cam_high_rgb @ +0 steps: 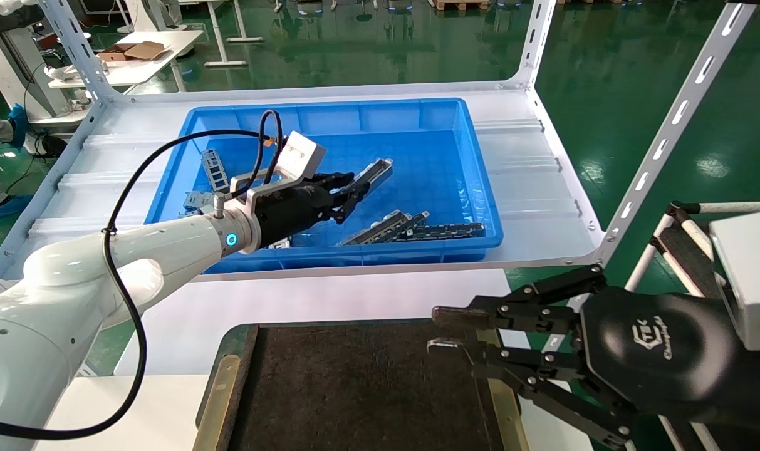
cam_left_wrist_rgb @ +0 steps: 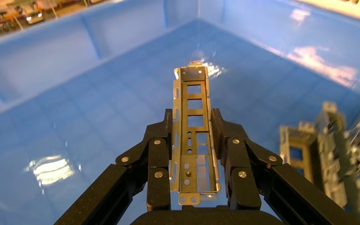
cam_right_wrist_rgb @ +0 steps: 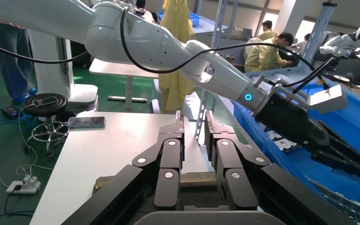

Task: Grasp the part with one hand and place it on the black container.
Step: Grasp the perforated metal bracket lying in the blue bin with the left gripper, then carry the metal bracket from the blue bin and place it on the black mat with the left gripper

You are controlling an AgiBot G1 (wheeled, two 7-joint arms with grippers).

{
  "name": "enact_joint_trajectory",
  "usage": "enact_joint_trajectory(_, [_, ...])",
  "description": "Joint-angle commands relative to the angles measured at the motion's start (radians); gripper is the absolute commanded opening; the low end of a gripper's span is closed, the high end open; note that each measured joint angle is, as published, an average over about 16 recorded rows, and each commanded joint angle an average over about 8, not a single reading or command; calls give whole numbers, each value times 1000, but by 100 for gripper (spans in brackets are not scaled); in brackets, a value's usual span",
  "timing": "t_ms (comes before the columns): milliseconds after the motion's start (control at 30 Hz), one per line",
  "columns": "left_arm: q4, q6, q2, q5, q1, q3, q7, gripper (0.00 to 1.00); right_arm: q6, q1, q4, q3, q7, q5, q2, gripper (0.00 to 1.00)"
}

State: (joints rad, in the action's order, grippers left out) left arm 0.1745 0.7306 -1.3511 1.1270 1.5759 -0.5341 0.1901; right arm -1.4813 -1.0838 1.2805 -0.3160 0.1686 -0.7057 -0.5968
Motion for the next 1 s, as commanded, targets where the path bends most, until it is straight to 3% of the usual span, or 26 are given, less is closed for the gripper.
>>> enact_joint_trajectory(33, [7, 3, 1, -12, 1, 1, 7, 0, 0, 0, 0, 0, 0, 0, 0, 0])
enact_joint_trajectory(267, [11, 76, 25, -62, 23, 24, 51, 0, 0, 0, 0, 0, 0, 0, 0, 0])
enact_joint_trajectory(533, [41, 281, 101, -105, 47, 45, 74, 0, 0, 0, 0, -1, 0, 0, 0, 0])
enact_joint_trajectory(767, [118, 498, 196, -122, 25, 43, 35, 0, 0, 0, 0, -1, 0, 1, 0, 0])
enact_joint_trajectory(1000, [299, 690, 311, -159, -82, 41, -58, 0, 0, 0, 0, -1, -1, 1, 0, 0])
